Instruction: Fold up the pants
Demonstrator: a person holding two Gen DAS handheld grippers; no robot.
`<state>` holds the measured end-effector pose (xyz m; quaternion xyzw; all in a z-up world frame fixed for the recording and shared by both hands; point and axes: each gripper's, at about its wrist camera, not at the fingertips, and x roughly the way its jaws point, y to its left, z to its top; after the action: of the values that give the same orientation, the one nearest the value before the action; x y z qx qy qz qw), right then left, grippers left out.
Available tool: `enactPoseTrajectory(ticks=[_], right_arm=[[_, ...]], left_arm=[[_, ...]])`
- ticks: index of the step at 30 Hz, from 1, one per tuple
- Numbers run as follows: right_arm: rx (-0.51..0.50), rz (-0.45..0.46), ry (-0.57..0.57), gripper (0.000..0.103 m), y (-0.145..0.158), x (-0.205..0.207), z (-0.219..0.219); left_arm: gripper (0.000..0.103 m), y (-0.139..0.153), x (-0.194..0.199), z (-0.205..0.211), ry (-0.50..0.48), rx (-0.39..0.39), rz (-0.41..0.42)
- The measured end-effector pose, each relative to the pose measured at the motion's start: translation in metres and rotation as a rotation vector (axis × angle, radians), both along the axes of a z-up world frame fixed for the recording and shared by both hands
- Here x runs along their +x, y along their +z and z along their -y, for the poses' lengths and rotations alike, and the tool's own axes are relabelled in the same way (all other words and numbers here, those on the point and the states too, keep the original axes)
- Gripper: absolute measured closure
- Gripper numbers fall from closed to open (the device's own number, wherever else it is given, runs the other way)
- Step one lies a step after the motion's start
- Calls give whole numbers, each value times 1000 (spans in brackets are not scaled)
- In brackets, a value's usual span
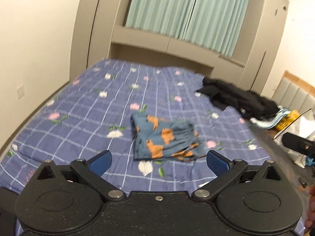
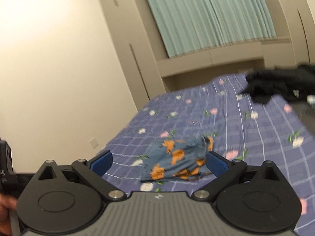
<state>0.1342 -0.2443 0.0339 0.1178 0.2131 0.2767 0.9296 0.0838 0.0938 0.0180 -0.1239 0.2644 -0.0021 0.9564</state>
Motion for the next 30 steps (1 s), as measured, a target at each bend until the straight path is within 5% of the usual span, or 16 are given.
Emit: enactPoseTrajectory(ticks=[6,12,16,23,27,30], right_arm=[[-36,143,55,0,43,-53,-3],[-18,183,23,0,69,-101,7],[-75,179,19,0,64,-124,10],[-142,-51,-29,0,-3,-108,12],[-184,-141,-48,0,-36,-86,8],[-199,-118,-74,0,-25,-71,1]], left_arm=[[1,45,-51,8,-11,-14,89],[1,67,-99,20,6,33,158],[0,50,-111,23,14,17,83],[1,-16,-97,30,3,-8,-122],[1,-39,-82,36,-22,5,-159],[1,-36,-70,40,-18,36,-140]])
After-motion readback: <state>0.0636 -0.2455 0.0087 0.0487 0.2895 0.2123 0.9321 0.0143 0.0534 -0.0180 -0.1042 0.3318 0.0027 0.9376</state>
